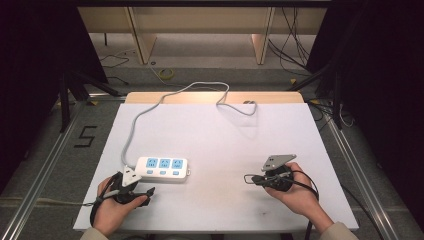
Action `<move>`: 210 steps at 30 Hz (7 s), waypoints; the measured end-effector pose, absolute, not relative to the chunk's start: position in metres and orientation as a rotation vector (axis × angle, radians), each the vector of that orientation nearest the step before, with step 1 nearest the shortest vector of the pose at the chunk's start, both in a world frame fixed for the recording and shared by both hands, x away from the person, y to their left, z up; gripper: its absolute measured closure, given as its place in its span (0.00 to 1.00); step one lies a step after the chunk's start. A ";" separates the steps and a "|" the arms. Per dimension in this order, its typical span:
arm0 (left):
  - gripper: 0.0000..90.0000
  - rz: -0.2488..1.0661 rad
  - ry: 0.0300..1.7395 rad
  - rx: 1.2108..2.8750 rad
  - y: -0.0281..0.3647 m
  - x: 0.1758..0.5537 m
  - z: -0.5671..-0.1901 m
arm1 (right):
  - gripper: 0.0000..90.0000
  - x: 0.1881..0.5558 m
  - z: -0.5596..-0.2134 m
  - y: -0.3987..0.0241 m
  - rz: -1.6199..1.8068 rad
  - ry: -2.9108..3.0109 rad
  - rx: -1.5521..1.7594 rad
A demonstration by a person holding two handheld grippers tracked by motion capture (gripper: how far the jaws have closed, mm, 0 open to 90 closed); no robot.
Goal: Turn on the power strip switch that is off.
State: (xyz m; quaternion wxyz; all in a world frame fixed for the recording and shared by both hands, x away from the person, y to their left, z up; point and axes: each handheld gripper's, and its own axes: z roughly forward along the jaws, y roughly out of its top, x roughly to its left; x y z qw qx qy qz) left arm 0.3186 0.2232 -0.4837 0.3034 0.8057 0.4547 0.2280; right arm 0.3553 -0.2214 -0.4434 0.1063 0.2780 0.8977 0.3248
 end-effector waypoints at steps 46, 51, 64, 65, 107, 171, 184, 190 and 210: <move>0.27 0.605 1.201 2.139 0.223 0.320 -0.484 | 1.00 0.369 -0.436 -0.178 0.926 2.729 0.723; 0.27 0.604 1.200 2.142 0.223 0.320 -0.484 | 1.00 0.371 -0.435 -0.174 0.925 2.733 0.714; 0.26 0.601 1.199 2.141 0.222 0.320 -0.484 | 1.00 0.375 -0.436 -0.162 0.917 2.757 0.695; 0.26 0.601 1.199 2.141 0.222 0.320 -0.484 | 1.00 0.375 -0.436 -0.162 0.907 2.763 0.685; 0.26 0.603 1.197 2.148 0.221 0.319 -0.484 | 1.00 0.384 -0.435 -0.123 0.901 2.800 0.641; 0.26 0.605 1.193 2.152 0.222 0.319 -0.485 | 1.00 0.396 -0.429 -0.075 0.879 2.848 0.546; 0.26 0.603 1.194 2.150 0.223 0.319 -0.484 | 1.00 0.399 -0.430 -0.066 0.878 2.860 0.531; 0.26 0.602 1.194 2.151 0.223 0.319 -0.484 | 1.00 0.400 -0.430 -0.059 0.874 2.866 0.525; 0.26 0.596 1.193 2.151 0.221 0.319 -0.485 | 1.00 0.404 -0.429 -0.041 0.868 2.880 0.492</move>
